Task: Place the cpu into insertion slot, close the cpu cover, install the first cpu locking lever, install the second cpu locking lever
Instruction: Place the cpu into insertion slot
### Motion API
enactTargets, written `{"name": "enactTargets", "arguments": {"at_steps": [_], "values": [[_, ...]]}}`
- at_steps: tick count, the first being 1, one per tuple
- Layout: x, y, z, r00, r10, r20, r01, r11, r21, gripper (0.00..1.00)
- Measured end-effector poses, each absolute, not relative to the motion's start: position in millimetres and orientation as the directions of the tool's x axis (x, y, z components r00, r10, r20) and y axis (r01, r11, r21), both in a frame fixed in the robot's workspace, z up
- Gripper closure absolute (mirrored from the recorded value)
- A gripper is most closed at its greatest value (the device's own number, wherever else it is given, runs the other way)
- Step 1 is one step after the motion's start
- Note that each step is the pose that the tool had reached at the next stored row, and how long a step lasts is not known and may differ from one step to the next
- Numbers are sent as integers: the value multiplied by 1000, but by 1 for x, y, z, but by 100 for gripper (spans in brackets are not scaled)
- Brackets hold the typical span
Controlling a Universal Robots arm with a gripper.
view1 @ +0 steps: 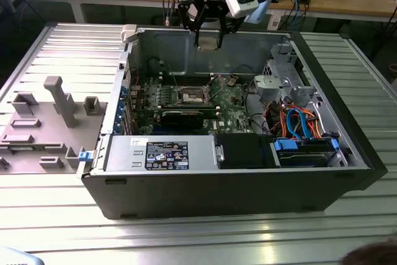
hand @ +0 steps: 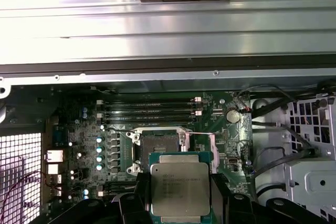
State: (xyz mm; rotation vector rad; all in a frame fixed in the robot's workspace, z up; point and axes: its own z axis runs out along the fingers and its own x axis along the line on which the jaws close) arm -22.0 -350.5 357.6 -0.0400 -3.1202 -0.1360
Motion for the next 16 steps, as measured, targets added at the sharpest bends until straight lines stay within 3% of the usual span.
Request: {"name": "enactTargets", "arguments": {"at_steps": [16], "values": [[-22, -351, 354, -1000, 25, 19, 26, 996, 87, 45]]}}
